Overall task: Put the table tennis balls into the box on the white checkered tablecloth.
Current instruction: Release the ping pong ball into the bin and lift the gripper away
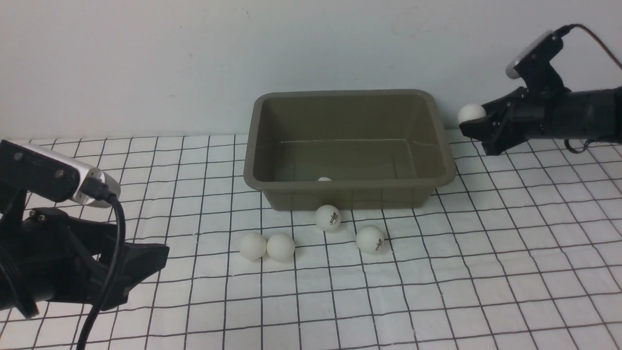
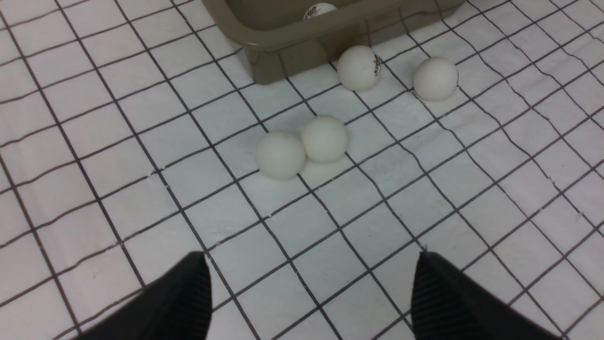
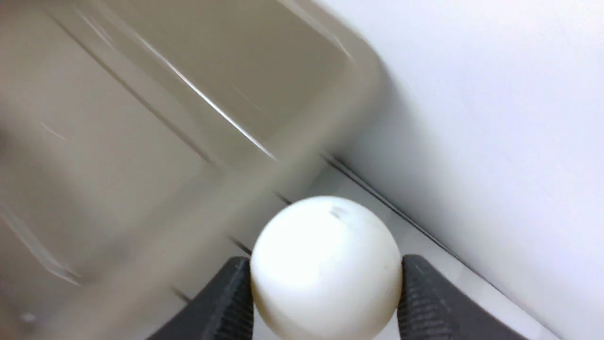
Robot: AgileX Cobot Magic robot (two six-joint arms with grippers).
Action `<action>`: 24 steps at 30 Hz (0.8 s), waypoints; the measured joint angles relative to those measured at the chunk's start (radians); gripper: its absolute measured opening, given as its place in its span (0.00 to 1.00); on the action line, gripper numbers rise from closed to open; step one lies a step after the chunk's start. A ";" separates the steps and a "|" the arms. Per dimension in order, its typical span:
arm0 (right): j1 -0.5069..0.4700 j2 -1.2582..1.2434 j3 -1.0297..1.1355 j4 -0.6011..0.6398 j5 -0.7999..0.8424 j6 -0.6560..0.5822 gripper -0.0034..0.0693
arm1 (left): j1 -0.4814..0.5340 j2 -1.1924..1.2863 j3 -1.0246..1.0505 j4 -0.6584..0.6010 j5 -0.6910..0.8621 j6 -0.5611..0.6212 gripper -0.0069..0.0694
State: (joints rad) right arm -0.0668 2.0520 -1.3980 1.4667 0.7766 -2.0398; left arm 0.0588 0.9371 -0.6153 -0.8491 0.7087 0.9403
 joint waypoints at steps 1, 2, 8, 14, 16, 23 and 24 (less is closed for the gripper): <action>0.010 0.000 0.000 0.014 0.068 0.003 0.54 | 0.000 0.000 0.000 0.000 0.000 0.000 0.76; 0.020 0.000 0.000 0.015 0.122 0.006 0.54 | 0.000 0.000 0.000 0.000 0.000 0.000 0.76; 0.079 0.000 0.000 0.015 0.209 0.037 0.54 | 0.000 0.000 0.000 0.000 0.000 0.000 0.76; 0.103 0.000 0.000 0.015 0.120 0.091 0.54 | 0.000 0.000 0.000 0.000 0.000 0.000 0.76; 0.108 0.000 0.000 0.021 0.103 0.116 0.58 | 0.000 0.000 0.000 0.000 0.000 0.000 0.76; 0.085 -0.068 0.002 0.048 0.073 0.091 0.72 | 0.000 0.000 0.000 -0.007 0.000 0.000 0.76; 0.072 -0.099 0.003 0.036 0.057 0.091 0.72 | 0.000 0.000 0.000 -0.010 0.000 0.000 0.76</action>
State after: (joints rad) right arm 0.0047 1.9535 -1.3952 1.5023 0.8340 -1.9492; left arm 0.0588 0.9371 -0.6153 -0.8594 0.7087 0.9403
